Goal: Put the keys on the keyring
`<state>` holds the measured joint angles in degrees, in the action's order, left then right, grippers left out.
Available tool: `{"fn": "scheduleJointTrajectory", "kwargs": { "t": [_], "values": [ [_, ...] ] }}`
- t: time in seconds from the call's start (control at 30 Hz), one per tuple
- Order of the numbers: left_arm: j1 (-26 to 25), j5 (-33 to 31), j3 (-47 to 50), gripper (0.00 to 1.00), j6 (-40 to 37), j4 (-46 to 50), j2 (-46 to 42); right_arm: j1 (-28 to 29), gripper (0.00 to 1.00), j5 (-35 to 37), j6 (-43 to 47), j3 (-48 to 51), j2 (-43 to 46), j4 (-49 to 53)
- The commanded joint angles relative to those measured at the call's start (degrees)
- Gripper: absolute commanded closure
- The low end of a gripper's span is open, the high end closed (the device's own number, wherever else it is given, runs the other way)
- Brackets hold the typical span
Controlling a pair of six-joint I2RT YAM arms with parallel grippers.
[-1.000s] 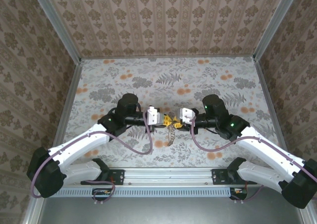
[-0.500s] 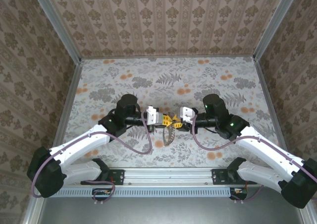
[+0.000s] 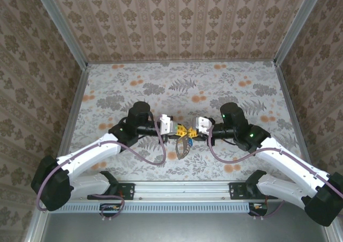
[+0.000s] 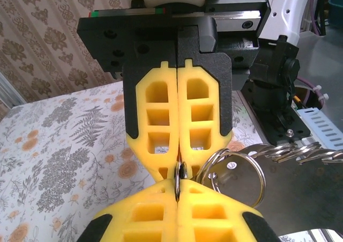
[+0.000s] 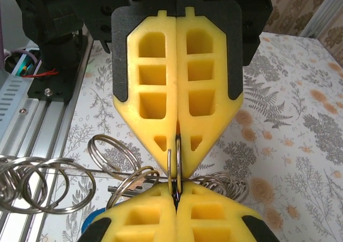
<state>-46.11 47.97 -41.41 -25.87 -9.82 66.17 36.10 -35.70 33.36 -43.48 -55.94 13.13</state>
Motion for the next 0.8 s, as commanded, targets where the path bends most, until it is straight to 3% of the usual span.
{"fn": "scheduleJointTrajectory", "kwargs": {
  "t": [0.0, 0.13, 0.3, 0.77],
  "values": [
    [-0.3, -0.9, -2.1, 0.91, 0.4, 2.4, 0.6, 0.6, 1.00, -1.2, 2.3, -1.8, 0.7, -0.1],
    [-0.5, -1.0, -3.7, 0.80, -1.2, 6.9, 1.2, 0.6, 1.00, 1.4, 2.2, -2.1, 0.2, 1.5],
    [-0.9, -1.9, -6.9, 0.80, -2.7, 13.0, 4.2, 0.6, 1.00, 5.0, 3.2, -2.6, -0.7, 5.3],
    [-2.4, -5.0, -8.1, 0.77, -2.6, 14.6, 5.5, 0.6, 1.00, 10.1, 2.0, -2.8, -3.5, 8.9]
  ]
}}
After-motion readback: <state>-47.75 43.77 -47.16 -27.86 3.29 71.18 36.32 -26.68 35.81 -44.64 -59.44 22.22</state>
